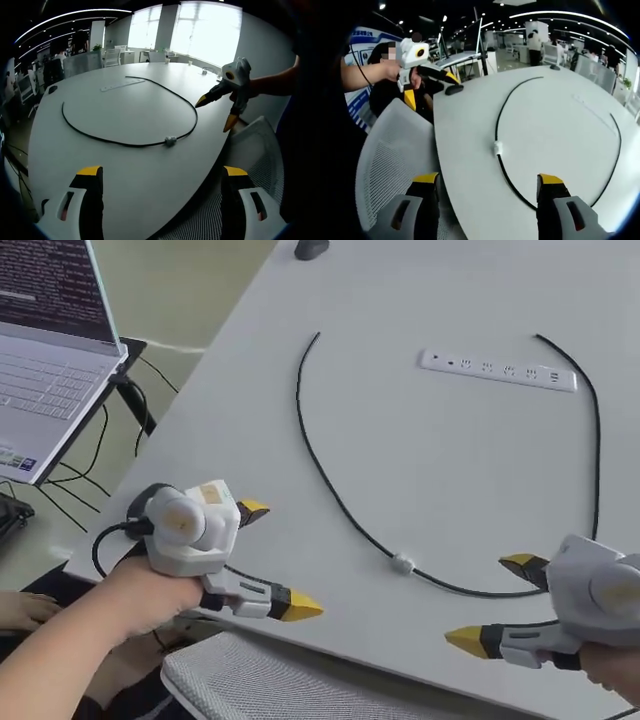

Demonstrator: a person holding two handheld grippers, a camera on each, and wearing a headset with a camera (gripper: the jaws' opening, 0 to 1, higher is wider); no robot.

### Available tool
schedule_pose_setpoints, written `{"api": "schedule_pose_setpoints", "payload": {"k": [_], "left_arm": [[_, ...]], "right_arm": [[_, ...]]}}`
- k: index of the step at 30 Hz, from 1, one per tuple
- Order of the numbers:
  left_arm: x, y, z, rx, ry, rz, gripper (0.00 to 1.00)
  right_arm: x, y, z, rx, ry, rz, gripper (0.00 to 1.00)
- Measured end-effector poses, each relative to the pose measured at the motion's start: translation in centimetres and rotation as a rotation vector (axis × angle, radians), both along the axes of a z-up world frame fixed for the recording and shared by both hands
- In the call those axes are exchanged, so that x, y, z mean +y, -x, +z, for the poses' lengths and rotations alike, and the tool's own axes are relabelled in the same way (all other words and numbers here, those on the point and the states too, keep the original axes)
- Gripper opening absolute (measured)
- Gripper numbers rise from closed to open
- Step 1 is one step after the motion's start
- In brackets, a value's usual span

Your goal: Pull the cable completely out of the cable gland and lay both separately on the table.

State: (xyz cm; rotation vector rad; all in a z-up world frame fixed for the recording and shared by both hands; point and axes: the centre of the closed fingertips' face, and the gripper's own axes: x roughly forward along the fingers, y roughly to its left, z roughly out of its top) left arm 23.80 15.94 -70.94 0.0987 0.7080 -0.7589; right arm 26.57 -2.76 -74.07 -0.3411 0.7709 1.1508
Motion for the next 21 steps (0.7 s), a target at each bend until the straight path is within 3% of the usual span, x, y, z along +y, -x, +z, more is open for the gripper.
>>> {"api": "schedule_pose_setpoints", "payload": {"k": [21], "left_arm": [[-1.2, -0.2, -1.5, 0.037, 0.01, -0.058, 0.97]], "right_arm": [[3.0, -2.9, -2.2, 0.044, 0.065, -0.036, 0.59]]}}
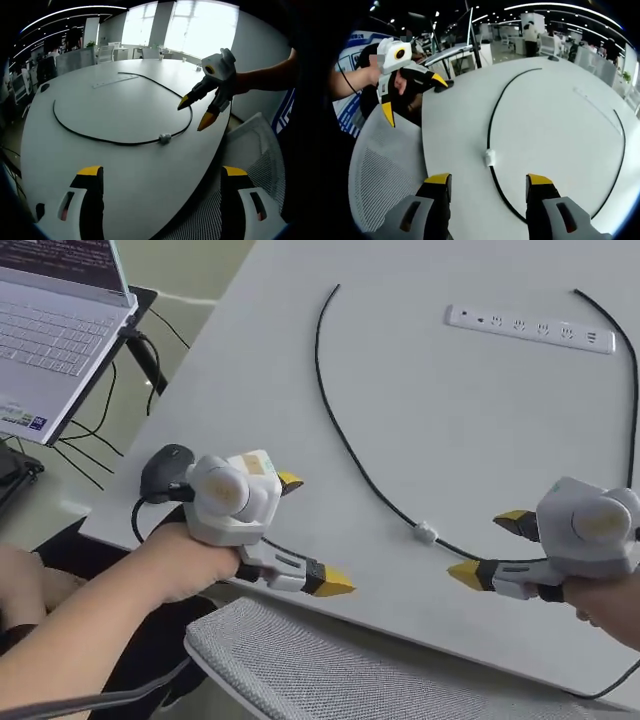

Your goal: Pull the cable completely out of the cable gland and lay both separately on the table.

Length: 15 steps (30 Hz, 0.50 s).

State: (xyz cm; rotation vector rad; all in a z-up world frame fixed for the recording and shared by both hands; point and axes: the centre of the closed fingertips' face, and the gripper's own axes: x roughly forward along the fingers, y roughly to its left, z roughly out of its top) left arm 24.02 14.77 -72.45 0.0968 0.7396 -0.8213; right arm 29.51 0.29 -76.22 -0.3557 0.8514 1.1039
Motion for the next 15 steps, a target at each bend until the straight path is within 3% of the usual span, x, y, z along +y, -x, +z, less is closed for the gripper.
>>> {"api": "schedule_pose_setpoints", "payload": {"k": [15], "left_arm": [[0.3, -0.1, -0.8, 0.026, 0.002, -0.016, 0.96]], "right_arm": [[2.4, -1.2, -2.5, 0.047, 0.055, 0.013, 0.43]]}}
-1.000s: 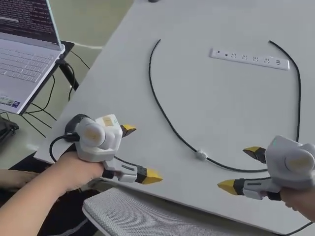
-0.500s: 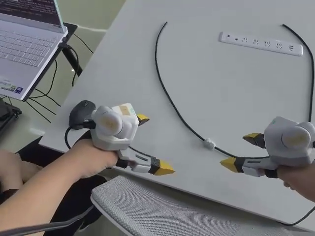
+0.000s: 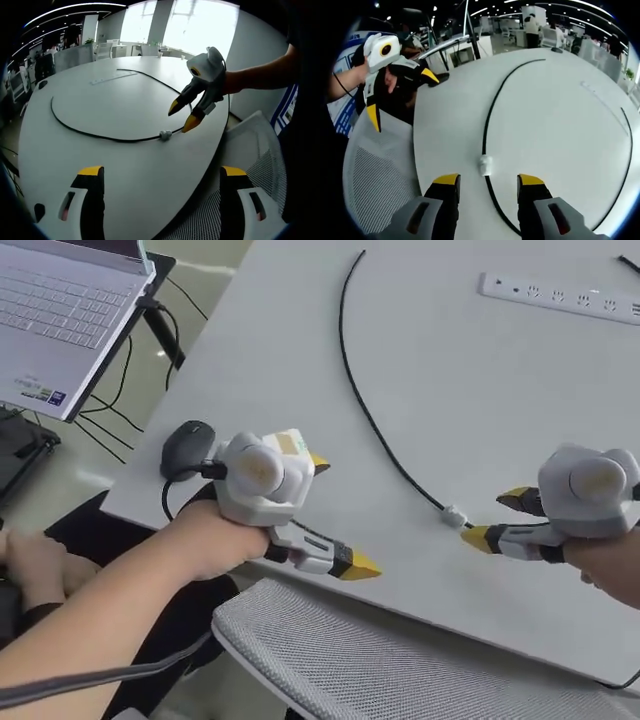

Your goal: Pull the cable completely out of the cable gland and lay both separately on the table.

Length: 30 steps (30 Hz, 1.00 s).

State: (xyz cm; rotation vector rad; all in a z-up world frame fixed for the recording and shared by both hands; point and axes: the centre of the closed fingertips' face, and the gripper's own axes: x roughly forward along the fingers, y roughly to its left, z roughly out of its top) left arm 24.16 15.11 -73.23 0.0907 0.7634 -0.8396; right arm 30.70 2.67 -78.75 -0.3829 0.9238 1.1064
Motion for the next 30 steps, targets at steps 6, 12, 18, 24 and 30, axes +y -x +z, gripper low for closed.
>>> {"api": "schedule_pose_setpoints", "payload": {"k": [6, 12, 18, 24, 30], "left_arm": [[0.3, -0.3, -0.4, 0.002, -0.001, 0.003, 0.95], [0.5, -0.4, -0.7, 0.013, 0.003, -0.001, 0.94], [0.3, -0.2, -1.0, 0.017, 0.005, -0.012, 0.93], [0.0, 0.0, -1.0, 0.023, 0.01, -0.016, 0.92], [0.1, 0.1, -1.2, 0.03, 0.008, -0.017, 0.91]], "right_arm": [[0.7, 0.0, -1.1, 0.026, 0.016, 0.008, 0.36], [1.1, 0.2, -2.1, 0.044, 0.034, 0.02, 0.3], [1.2, 0.3, -2.3, 0.05, 0.04, 0.03, 0.22], [1.5, 0.1, -2.4, 0.048, 0.037, 0.038, 0.16], [1.7, 0.2, -2.7, 0.057, 0.045, 0.045, 0.13]]}}
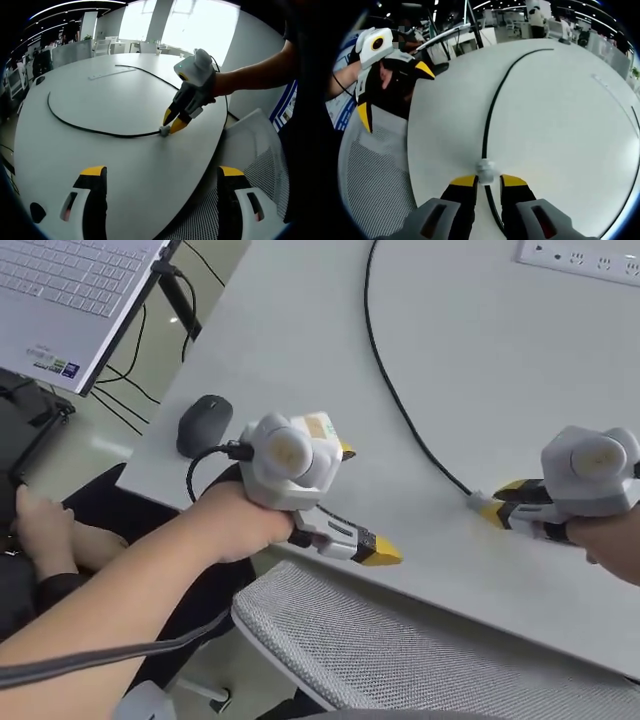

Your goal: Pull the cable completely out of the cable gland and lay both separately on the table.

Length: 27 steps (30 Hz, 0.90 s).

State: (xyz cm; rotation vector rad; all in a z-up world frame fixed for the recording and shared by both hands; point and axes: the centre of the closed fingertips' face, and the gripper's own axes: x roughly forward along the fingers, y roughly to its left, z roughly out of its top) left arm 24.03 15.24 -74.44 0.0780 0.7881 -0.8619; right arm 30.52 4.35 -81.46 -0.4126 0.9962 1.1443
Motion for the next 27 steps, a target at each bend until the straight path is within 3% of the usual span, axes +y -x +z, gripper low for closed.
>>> {"api": "schedule_pose_setpoints", "payload": {"k": [9, 11, 15, 27], "left_arm": [[-0.4, 0.3, -0.2, 0.008, 0.003, -0.01, 0.89], [-0.5, 0.3, -0.2, 0.009, 0.003, -0.014, 0.89], [-0.7, 0.4, -0.2, 0.01, 0.009, -0.016, 0.88], [-1.7, 0.3, 0.2, 0.005, 0.017, -0.016, 0.87]], "right_arm": [[0.1, 0.3, -0.1, -0.005, 0.004, 0.028, 0.08], [-0.1, -0.1, -0.1, -0.043, 0.024, 0.034, 0.08], [-0.3, -0.6, 0.1, -0.07, 0.027, 0.019, 0.07], [-0.3, 0.2, 1.7, -0.039, -0.019, 0.021, 0.07]]}}
